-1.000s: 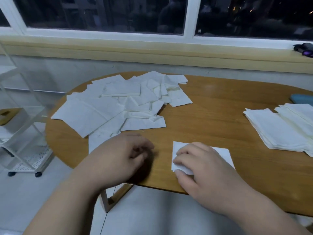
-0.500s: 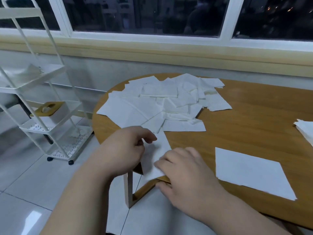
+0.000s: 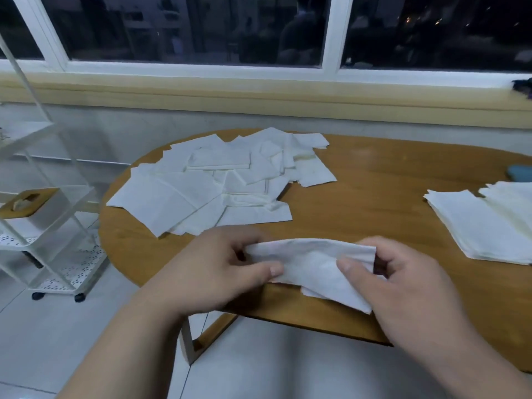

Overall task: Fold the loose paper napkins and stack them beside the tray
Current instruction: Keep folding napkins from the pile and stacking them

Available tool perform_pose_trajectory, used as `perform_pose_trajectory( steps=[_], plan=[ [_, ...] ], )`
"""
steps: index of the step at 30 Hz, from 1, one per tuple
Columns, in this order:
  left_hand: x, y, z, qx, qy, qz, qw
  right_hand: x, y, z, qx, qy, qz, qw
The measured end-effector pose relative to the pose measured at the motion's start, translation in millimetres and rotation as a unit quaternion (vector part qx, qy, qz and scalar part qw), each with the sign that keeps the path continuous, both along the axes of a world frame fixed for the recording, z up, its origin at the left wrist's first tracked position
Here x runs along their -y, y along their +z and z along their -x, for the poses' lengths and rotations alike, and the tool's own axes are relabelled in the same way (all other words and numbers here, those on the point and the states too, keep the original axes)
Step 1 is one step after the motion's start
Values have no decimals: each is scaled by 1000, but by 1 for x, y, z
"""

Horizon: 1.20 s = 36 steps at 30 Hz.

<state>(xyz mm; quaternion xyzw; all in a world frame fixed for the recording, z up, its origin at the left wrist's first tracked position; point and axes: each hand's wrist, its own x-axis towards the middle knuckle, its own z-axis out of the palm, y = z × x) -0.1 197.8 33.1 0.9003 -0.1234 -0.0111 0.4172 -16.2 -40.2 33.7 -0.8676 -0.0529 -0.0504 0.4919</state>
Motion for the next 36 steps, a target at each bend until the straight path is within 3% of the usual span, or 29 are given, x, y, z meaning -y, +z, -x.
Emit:
perform_pose_trajectory(
  steps=[5,14,25,30,36],
  plan=[
    [38,-3,-14,-32,63,72,995,36,-3,-9,-46,-23,-72,996],
    [77,-18,-44,-63,75,28,995,72,-32,-36,-29,-69,97,993],
    [79,-20,-52,-55,71,-92,992,72,-39,-42,-39,-41,167,984],
    [82,-24,-51,-29,57,-171,983,69,-43,-40,11,-33,270,962],
    [78,-24,-49,-10,62,-168,984,69,-39,-38,23,-37,311,949]
  ],
)
